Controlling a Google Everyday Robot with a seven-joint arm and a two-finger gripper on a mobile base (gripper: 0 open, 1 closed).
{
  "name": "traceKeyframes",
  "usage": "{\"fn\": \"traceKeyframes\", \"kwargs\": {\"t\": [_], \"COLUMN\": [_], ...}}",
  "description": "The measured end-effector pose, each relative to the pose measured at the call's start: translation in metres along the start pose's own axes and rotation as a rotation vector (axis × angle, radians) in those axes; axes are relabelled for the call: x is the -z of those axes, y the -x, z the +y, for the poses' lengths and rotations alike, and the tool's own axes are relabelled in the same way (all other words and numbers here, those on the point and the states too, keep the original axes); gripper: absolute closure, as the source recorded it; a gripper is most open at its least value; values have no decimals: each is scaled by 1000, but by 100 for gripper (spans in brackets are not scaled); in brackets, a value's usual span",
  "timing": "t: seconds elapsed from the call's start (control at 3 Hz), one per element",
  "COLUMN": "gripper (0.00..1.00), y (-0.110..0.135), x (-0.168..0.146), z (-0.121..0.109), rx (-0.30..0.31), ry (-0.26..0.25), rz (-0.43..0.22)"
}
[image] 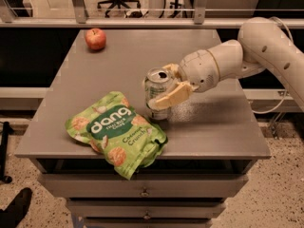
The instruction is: Move 7up can near green rice chip bag
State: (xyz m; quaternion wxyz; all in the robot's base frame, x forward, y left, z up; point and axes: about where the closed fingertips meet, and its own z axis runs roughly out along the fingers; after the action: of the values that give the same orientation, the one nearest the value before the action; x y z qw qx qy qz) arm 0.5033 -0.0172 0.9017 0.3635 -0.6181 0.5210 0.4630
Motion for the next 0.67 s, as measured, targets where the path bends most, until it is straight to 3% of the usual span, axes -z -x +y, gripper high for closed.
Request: {"fn": "traceKeyframes", "kwargs": {"t": [0.67], "gripper": [34], "y": [-11], "x": [-16], "z": [8], "rx": [-30], "ry": [75], "rz": [25]}}
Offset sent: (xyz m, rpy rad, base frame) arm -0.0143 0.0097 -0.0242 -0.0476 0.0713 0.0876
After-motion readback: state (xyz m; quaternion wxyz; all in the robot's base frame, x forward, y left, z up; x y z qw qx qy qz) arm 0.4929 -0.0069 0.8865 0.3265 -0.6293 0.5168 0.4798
